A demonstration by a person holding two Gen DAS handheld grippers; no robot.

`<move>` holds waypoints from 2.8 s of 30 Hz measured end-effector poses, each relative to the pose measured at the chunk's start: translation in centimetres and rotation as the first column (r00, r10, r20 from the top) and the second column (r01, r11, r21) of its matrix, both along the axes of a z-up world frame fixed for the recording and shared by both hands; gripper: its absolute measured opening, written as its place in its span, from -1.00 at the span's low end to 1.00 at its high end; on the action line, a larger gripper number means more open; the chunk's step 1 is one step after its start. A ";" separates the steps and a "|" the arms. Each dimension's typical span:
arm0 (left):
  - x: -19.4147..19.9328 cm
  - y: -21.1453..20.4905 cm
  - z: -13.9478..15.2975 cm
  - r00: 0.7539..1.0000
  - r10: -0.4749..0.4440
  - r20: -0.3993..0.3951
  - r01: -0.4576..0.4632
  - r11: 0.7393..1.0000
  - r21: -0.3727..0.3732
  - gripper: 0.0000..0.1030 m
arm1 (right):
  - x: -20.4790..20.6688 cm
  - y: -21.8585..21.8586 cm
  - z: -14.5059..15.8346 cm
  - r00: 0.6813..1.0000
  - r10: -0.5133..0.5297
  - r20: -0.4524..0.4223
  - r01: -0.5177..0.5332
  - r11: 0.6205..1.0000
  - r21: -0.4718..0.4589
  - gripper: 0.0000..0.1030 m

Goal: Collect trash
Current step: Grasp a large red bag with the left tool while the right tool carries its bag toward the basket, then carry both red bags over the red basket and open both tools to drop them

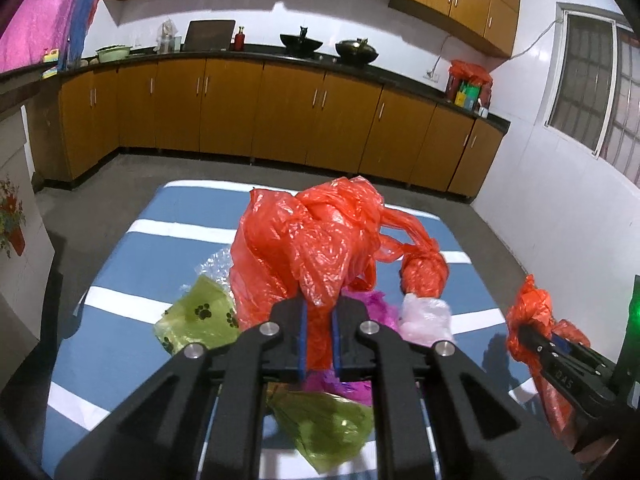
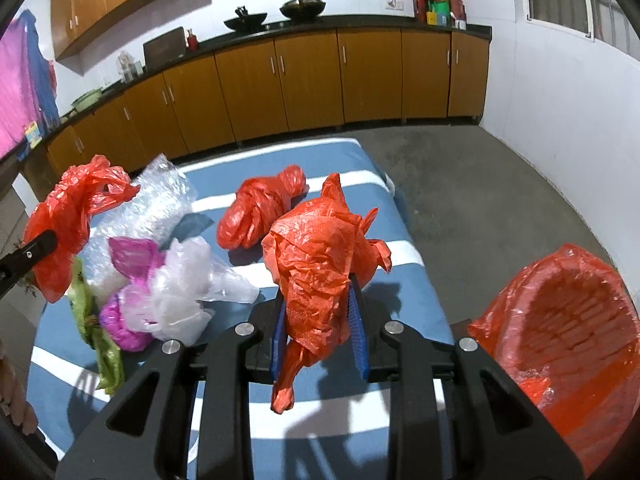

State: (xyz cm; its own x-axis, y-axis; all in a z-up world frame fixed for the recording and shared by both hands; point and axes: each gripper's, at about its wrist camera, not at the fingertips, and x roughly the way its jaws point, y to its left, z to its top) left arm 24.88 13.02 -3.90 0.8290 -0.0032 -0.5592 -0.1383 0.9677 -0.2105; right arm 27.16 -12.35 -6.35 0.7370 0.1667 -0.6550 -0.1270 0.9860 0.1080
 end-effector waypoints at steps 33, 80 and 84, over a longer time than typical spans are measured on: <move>-3.8 -13.5 3.5 0.958 -0.284 0.048 0.287 0.955 -0.079 -0.80 | -9.5 -10.8 6.4 0.973 -0.175 0.151 0.172 0.985 0.032 -0.47; -1.9 -32.3 -1.8 0.762 -0.645 -0.055 0.634 0.760 -0.142 -0.79 | -12.1 -22.5 3.8 0.884 -0.460 0.078 0.453 0.887 0.090 -0.47; -1.6 -33.0 -2.2 0.749 -0.659 -0.066 0.646 0.749 -0.148 -0.76 | -12.0 -23.2 3.7 0.880 -0.471 0.070 0.462 0.880 0.110 -0.46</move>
